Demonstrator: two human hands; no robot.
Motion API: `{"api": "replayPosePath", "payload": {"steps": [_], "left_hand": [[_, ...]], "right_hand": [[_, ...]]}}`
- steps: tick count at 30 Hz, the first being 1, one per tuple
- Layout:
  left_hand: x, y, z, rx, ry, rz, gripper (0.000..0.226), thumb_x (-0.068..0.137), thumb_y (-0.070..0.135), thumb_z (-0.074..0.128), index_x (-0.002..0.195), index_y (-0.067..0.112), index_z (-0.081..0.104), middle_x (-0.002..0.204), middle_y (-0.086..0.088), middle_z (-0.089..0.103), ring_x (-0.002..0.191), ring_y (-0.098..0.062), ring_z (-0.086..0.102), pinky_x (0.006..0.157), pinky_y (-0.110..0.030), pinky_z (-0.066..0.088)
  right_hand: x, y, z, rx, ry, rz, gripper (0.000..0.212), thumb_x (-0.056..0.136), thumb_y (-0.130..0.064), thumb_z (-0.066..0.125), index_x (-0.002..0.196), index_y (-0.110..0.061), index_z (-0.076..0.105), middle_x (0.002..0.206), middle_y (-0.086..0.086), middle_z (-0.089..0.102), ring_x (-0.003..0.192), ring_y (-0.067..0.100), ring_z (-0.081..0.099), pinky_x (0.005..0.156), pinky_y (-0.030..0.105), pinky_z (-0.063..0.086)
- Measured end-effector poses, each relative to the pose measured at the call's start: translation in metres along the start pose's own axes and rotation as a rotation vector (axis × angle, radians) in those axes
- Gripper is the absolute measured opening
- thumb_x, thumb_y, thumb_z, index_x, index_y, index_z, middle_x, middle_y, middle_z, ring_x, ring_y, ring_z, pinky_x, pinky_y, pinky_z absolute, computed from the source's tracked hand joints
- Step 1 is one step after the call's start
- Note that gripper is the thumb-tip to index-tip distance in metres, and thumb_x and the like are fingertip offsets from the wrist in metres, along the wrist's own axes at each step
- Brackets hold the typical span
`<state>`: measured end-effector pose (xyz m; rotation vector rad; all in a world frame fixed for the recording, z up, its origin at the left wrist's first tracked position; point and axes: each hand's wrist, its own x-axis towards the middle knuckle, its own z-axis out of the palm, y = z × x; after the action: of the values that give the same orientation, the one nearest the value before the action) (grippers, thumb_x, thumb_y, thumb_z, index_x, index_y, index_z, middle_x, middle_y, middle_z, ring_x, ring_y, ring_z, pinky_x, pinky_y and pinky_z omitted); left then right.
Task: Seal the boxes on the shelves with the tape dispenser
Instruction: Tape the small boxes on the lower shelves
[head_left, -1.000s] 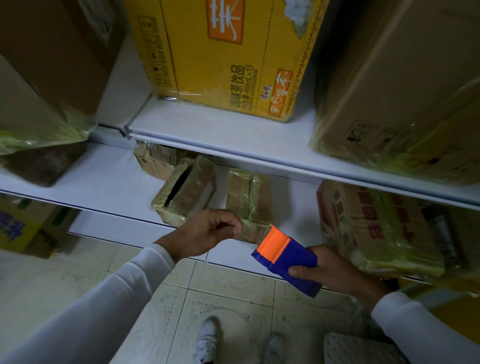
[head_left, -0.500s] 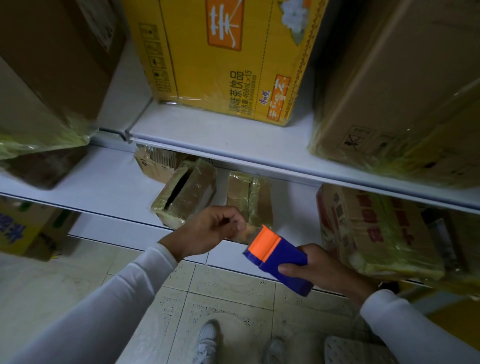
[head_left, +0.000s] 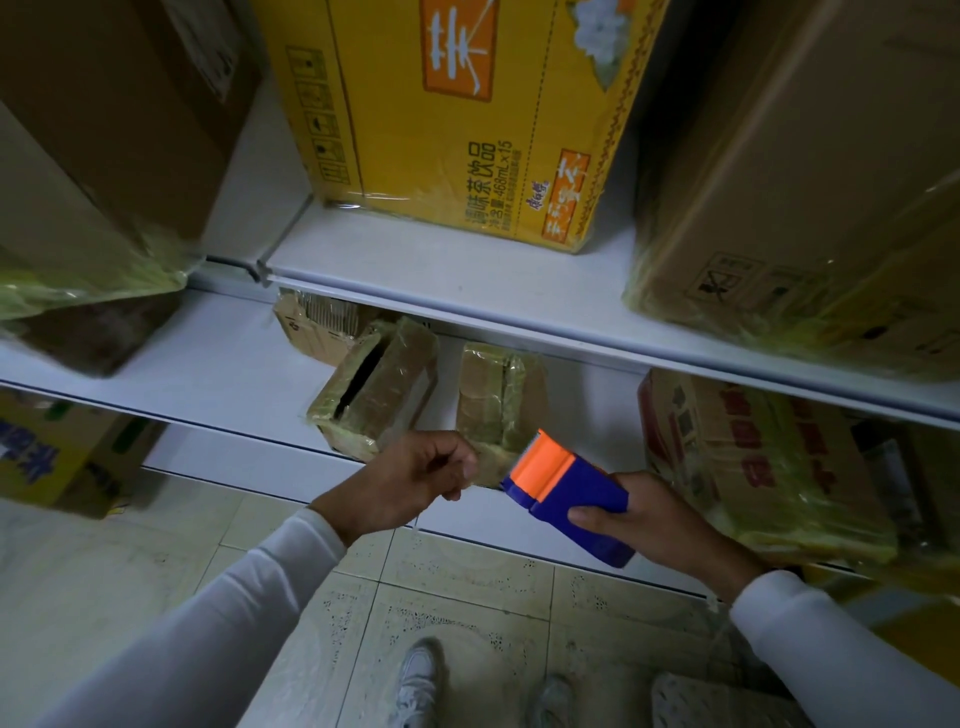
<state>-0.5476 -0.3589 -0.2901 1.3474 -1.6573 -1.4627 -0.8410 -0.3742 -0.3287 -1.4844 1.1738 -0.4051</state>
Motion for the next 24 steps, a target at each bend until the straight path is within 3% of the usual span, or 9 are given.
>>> {"api": "replayPosePath", "payload": {"steps": [3,9,17,21,24], "left_hand": [[0.002,0.004,0.001,0.054,-0.062,0.042,0.017,0.093,0.002,0.056,0.081,0.013,0.061,0.075,0.002,0.057,0.070,-0.005,0.054,0.067,-0.020,0.048],[0.016,0.014,-0.001,0.040,-0.038,0.103,0.017,0.094,0.002,0.054,0.085,0.013,0.062,0.073,0.012,0.058,0.069,-0.002,0.052,0.065,-0.017,0.046],[0.023,-0.036,0.006,-0.026,0.245,-0.124,0.015,0.094,0.001,0.054,0.083,0.004,0.063,0.072,-0.004,0.059,0.063,-0.012,0.051,0.062,-0.021,0.047],[0.032,-0.054,0.016,-0.112,0.356,-0.194,0.013,0.093,-0.002,0.054,0.083,-0.001,0.061,0.066,-0.003,0.055,0.059,-0.012,0.048,0.057,-0.015,0.045],[0.042,-0.061,0.014,-0.116,0.416,-0.226,0.012,0.093,-0.001,0.054,0.084,-0.001,0.061,0.068,-0.004,0.056,0.055,-0.004,0.050,0.055,-0.012,0.044]], "right_hand": [[0.001,-0.001,0.000,-0.005,-0.035,0.032,0.024,0.069,-0.059,0.074,0.079,-0.038,0.072,0.078,-0.003,0.074,0.072,0.010,0.070,0.064,0.019,0.050],[0.000,0.002,0.004,-0.128,-0.148,0.035,0.025,0.070,-0.063,0.075,0.084,-0.043,0.069,0.081,-0.007,0.075,0.073,0.007,0.071,0.063,0.017,0.051],[0.015,-0.014,-0.021,-0.205,-0.113,0.105,0.061,0.068,-0.068,0.073,0.083,-0.009,0.065,0.078,0.012,0.071,0.074,0.030,0.069,0.069,0.037,0.049],[0.036,-0.023,-0.027,-0.383,-0.132,0.190,0.071,0.071,-0.068,0.073,0.077,0.002,0.060,0.064,0.010,0.058,0.060,0.022,0.055,0.062,0.031,0.035],[0.054,-0.028,-0.028,-0.552,-0.097,0.197,0.066,0.072,-0.070,0.071,0.067,-0.007,0.052,0.060,0.005,0.044,0.057,0.017,0.041,0.059,0.031,0.027]]}}
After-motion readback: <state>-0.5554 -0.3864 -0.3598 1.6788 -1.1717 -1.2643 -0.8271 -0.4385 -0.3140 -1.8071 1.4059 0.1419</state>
